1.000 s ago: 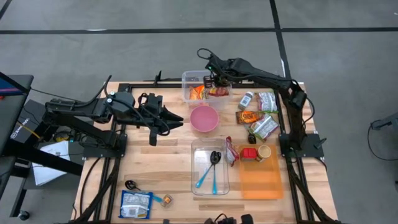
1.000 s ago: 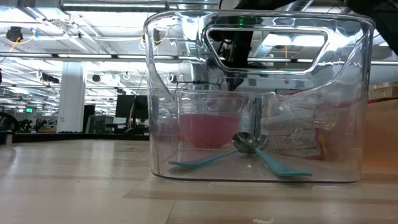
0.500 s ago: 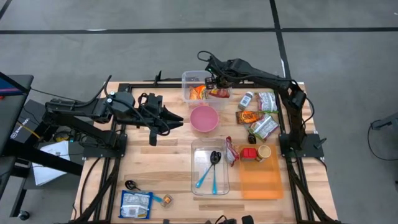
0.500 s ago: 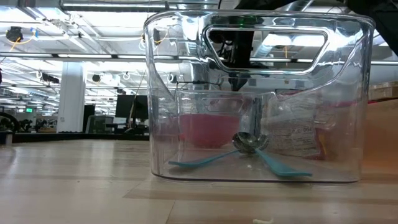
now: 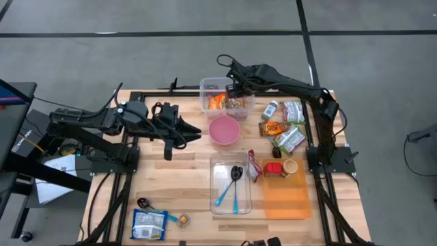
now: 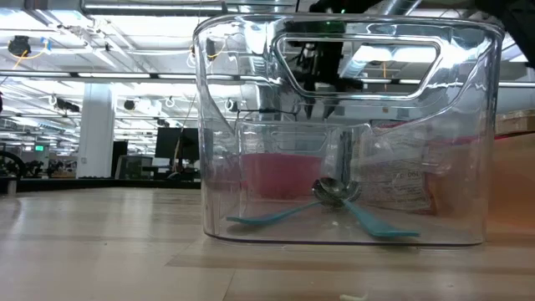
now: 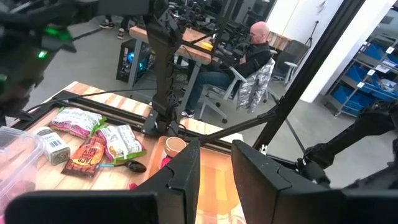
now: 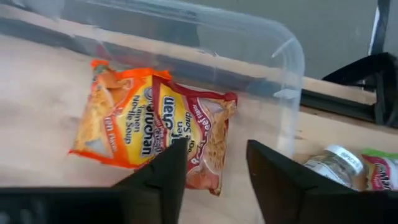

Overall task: Pick & Place Food Item
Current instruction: Put the green noodle pack into the top transparent bin

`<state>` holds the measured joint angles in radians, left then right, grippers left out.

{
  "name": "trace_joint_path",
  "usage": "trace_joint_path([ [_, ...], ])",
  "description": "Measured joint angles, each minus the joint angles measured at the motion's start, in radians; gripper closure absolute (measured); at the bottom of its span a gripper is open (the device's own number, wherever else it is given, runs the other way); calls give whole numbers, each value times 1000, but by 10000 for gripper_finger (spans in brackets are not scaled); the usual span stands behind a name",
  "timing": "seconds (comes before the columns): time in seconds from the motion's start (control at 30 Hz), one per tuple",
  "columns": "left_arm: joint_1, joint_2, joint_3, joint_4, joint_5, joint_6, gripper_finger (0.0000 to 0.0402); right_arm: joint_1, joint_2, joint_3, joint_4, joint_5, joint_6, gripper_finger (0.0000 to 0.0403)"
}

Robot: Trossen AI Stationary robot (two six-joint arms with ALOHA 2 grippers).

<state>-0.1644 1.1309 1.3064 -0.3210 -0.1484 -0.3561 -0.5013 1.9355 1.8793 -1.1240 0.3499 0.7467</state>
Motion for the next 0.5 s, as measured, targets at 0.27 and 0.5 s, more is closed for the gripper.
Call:
trace_joint_path([
  [0.27, -1, 0, 0, 0, 0, 11, 315, 54, -112, 1, -126, 49, -100, 178],
  [0.5, -1, 0, 0, 0, 0, 34, 315, 194, -205, 1, -267, 116, -148, 179],
])
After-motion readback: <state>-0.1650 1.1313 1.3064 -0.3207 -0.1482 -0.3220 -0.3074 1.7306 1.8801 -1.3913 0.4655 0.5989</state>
